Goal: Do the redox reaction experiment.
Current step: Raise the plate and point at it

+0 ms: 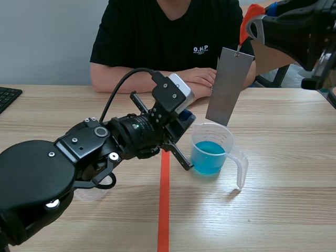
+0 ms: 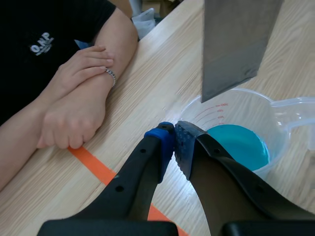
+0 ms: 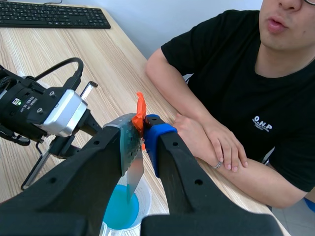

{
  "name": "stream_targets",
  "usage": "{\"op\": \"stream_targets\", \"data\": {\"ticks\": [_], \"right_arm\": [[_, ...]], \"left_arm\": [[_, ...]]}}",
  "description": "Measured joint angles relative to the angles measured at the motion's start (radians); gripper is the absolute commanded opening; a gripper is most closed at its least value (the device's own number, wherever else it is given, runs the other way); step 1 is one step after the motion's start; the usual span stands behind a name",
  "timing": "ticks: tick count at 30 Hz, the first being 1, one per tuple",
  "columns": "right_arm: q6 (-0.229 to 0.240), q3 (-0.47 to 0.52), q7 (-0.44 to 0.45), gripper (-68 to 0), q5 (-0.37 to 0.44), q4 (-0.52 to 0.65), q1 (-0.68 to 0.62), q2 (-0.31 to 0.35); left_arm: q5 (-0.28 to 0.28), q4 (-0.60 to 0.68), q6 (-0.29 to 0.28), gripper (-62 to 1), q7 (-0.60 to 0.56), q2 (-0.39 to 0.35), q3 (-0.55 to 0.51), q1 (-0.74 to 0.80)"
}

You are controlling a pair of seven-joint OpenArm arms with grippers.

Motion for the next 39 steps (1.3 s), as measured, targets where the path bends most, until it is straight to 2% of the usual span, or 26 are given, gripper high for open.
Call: {"op": "stream_targets", "data": {"ticks": [4, 11, 39], "right_arm": [[0.0, 0.0, 0.0, -65.8, 0.0, 0.0, 0.0, 0.0], [0.0, 0.0, 0.0, -65.8, 0.0, 0.0, 0.0, 0.0], [0.0, 0.0, 0.0, -65.8, 0.0, 0.0, 0.0, 0.0]], "left_arm": [[-0.017, 0.0, -0.001, -56.9, -0.002, -0.001, 0.0, 0.0], [-0.017, 0.0, -0.052, -56.8, -0.003, -0.001, -0.001, 0.0], [-0.017, 0.0, -0.053, -56.9, -0.003, 0.0, -0.001, 0.0]]}}
